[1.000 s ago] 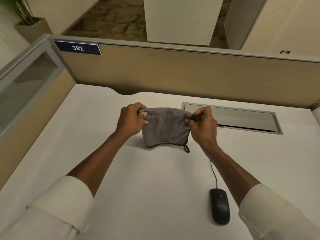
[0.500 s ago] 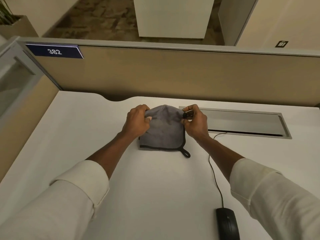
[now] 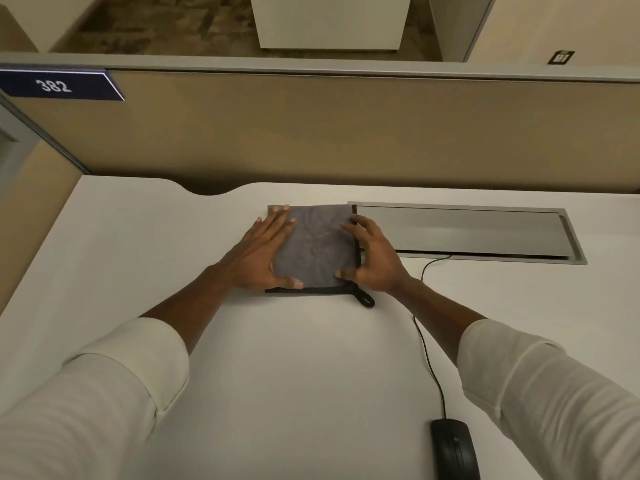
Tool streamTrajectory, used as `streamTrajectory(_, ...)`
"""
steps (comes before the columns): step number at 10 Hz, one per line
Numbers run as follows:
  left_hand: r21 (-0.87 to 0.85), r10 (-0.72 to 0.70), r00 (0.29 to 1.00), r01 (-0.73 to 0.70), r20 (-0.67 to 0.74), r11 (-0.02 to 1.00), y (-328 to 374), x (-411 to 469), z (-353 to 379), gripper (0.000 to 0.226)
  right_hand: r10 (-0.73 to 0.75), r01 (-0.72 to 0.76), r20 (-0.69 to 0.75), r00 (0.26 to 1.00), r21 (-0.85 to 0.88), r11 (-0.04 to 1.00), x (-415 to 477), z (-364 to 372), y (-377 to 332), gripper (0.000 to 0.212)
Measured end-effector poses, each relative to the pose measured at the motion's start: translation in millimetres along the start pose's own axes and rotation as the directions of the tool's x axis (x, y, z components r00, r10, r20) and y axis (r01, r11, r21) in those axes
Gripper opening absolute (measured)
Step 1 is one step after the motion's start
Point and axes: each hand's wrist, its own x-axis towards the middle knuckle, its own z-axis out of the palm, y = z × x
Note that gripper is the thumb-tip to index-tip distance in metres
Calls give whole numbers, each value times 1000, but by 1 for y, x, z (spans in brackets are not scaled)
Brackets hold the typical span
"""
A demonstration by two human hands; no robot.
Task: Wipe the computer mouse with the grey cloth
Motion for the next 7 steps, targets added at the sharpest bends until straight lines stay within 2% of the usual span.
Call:
streamTrajectory(1,90,-22,998,17,63,996,-14,-4,8,147,-102,113,67,993,-186,976,-5,9,3,110)
streamTrajectory(2,112,-6,997,-3,82,994,-20,-6,9,147,-128,150,95,987,-270,951,-8,14,1,112)
streamTrajectory(4,159,-56,979,24,198,987,-12,3,-3,154,-95,166,183,979,-429,888,-6,9,-1,110)
streamTrajectory(5,231,-101,973,52,207,972,-6,2,-5,153,-81,153,182,980,-431,889,-11,8,-3,110)
streamTrajectory(6,255,-130,980,87,153,963,11,-7,-12,151,-78,122,128,989,-383,916,-27,1,-10,105)
streamTrajectory(7,201,-112,992,98,62,975,30,-23,-6,149,-101,130,97,990,-370,920,-51,-4,-10,97)
